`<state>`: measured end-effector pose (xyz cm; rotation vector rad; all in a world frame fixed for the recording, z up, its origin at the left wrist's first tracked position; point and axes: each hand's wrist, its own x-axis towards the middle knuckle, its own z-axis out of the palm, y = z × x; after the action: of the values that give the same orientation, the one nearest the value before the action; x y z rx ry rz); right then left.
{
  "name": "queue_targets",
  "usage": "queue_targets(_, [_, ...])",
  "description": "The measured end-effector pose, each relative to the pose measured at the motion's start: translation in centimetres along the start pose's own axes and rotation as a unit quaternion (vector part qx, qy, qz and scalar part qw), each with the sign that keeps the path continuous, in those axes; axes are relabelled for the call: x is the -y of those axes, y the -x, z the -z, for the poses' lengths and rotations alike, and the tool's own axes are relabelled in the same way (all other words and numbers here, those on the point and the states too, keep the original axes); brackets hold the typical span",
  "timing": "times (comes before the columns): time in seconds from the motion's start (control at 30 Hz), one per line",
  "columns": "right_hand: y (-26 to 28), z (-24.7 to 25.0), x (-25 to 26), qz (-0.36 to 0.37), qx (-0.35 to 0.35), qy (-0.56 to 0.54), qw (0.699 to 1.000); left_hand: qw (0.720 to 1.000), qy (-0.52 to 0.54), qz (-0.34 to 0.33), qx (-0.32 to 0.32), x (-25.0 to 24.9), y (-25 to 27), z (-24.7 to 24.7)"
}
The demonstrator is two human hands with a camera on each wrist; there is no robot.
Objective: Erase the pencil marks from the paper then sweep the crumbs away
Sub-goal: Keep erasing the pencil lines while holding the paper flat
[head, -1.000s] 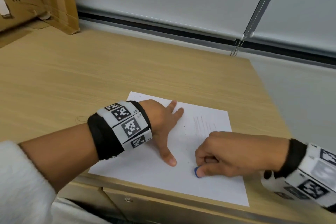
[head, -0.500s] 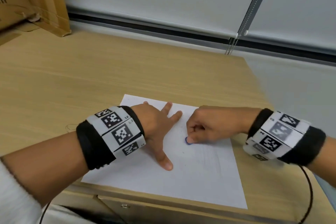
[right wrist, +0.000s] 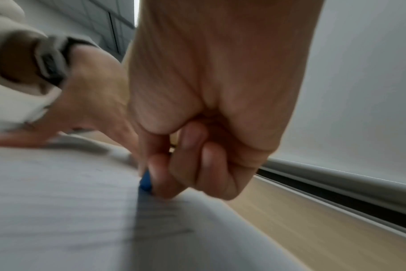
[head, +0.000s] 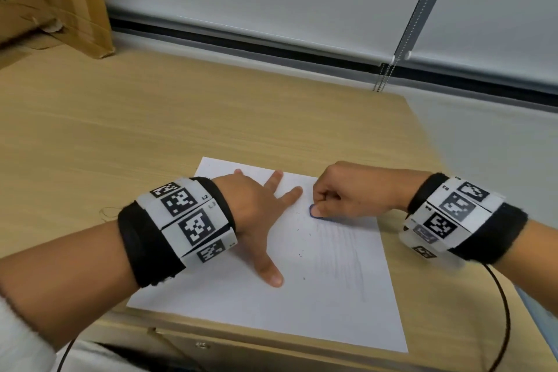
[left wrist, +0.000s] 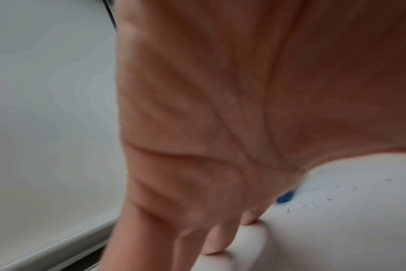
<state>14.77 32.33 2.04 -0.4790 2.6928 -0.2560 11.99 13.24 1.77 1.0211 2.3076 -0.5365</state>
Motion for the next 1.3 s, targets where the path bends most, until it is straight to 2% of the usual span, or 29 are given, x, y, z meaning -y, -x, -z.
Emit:
queue_targets(0.07, [0.6,-0.4,0.5,0.016,0.047,-0.007,0.999,1.0,0.003,0.002,0.004,-0.1,0.1,0.0])
queue_targets(0.1, [0.4,-0.2,0.4,0.014,0.044,-0.004,0.999,1.0,0.003,0.003,0.006,-0.1,0.1,0.1])
queue_targets(0.2, [-0.6,0.8,-0.4,-0.018,-0.023,0.021,0.999,1.0,0.005,0.002,0.006,-0.1,0.1,0.3])
queue_targets(0.27, [-0.4,0.4,-0.4,-0.019,-0.035,0.031,0.999,1.0,0.003,0.0,0.002,0.0,0.0,0.2])
queue_targets(0.4, [0.9,-0.3,0.8,0.006,0.055,0.013,0.998,1.0,0.005,-0.001,0.005,0.0,0.1,0.1])
queue_targets(0.57, [0.3,0.5,0.0,-0.027,-0.021,0.026,0.999,1.0,0.001,0.001,0.006,-0.2,0.2,0.4])
queue_targets(0.7, [1.5,-0.4,1.4,0.007,0.068,0.018,0.997,1.0,0.001,0.004,0.004,-0.2,0.4,0.4])
queue_targets(0.87, [1.1,0.4,0.9,-0.029,-0.003,0.03,0.999,1.0,-0.009,0.002,0.006,-0.3,0.5,0.7])
queue_targets(1.03, [3.2,-1.4,3.3,0.034,0.085,0.023,0.996,1.0,-0.01,0.006,0.019,-0.4,0.3,0.5])
queue_targets(1.2, [2.6,-0.9,2.2,-0.013,-0.005,0.046,0.999,1.0,-0.016,0.005,0.014,-0.4,0.4,0.6])
queue_targets(1.3, [4.3,-2.6,4.0,0.045,0.03,0.067,0.996,1.0,-0.018,0.008,0.021,-0.5,0.4,0.8])
